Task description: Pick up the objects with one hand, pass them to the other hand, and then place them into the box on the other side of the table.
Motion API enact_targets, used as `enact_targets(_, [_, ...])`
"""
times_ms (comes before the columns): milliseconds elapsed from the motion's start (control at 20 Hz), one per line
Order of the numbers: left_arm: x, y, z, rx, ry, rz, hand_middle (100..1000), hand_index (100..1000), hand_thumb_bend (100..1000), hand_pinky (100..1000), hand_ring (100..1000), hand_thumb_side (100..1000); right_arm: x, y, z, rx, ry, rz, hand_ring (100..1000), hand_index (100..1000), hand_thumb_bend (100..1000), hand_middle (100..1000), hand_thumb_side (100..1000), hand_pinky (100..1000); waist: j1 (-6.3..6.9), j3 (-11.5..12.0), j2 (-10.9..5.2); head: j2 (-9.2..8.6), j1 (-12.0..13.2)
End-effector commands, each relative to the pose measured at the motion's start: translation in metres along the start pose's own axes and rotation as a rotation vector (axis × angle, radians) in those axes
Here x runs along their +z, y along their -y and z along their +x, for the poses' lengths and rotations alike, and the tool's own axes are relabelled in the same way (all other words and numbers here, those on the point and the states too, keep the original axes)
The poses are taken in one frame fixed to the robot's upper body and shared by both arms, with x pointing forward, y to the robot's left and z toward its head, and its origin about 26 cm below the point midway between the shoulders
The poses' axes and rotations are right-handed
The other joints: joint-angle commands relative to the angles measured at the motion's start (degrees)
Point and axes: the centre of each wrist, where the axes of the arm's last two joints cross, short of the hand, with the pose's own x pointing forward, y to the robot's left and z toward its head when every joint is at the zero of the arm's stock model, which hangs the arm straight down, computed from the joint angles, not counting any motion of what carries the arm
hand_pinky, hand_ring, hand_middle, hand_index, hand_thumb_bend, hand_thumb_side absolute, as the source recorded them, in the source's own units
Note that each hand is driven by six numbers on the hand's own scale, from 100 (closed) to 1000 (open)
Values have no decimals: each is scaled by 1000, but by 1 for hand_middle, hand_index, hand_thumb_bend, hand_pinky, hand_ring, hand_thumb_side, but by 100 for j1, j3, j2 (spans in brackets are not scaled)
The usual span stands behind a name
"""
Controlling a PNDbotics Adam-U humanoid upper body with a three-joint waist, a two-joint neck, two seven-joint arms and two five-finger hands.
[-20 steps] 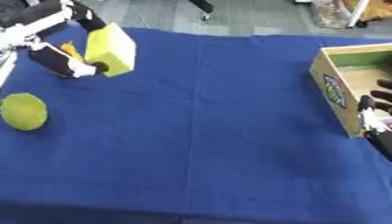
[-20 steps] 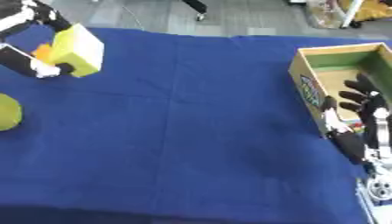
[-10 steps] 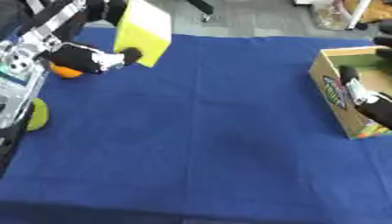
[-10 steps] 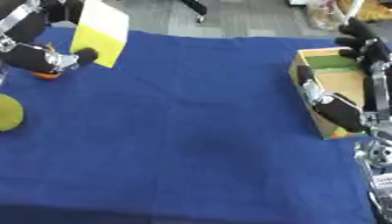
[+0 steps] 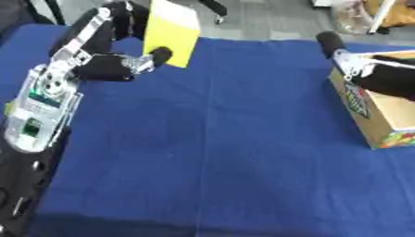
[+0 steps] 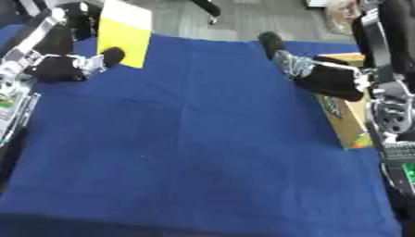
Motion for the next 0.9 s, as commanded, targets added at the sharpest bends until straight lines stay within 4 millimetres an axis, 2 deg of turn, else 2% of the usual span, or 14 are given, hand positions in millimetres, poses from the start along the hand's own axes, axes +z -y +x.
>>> enact_targets(50, [-4, 2, 4, 50, 37, -29, 531, 627, 426, 694, 598, 397, -15, 5, 10, 39, 84, -15, 870, 921, 404, 857, 392, 950, -69, 11, -176, 32, -16])
enact_targets(300, [-6, 6, -5, 227, 99, -70, 531, 627, 539, 699, 599, 410, -24, 4, 16, 70, 117, -37, 870, 914, 412, 853, 390, 1000, -86, 21, -160, 32, -1])
enact_targets(350, [-6, 7, -7, 256, 108, -77, 527, 623, 484, 696, 595, 366, -25, 3, 17, 76, 125, -41, 871, 911, 416, 851, 386, 1000, -90, 22, -158, 32, -2])
enact_targets(550, [-7, 7, -13, 309, 114, -99, 530, 626, 497, 700, 597, 366, -31, -1, 25, 74, 186, -42, 864, 912, 406, 851, 389, 986, -98, 27, -156, 32, -12])
enact_targets(700, [-11, 11, -10, 309, 139, -147, 530, 626, 504, 702, 598, 374, -38, -5, 34, 50, 242, -2, 865, 915, 397, 854, 393, 931, -98, 36, -155, 32, -27])
enact_targets(900, [-17, 16, -6, 305, 161, -212, 533, 629, 520, 705, 601, 388, -44, -8, 43, 10, 290, 43, 863, 915, 393, 855, 396, 921, -102, 47, -155, 32, -35])
